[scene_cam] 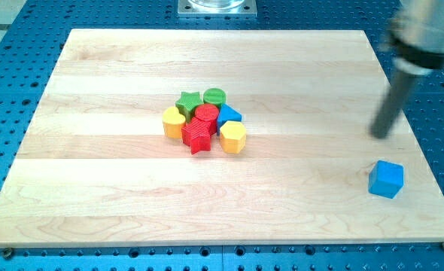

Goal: Move the blue cube parallel to the right of the yellow hexagon

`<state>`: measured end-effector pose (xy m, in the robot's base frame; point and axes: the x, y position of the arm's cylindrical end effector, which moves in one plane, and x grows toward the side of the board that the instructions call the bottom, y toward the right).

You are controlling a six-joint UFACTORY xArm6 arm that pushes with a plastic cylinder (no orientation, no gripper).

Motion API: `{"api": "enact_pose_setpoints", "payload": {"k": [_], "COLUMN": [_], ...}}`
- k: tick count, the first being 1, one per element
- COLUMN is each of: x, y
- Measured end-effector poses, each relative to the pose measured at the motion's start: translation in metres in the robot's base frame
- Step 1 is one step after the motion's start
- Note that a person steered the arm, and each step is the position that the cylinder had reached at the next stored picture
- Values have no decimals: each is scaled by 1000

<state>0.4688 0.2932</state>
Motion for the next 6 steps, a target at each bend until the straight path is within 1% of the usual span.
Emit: {"api": "enact_pose_setpoints", "payload": {"k": [1,2,3,4,5,6], "x": [82,131,101,149,102,39], "y": [40,-75,-157,-120,-43,-155]}}
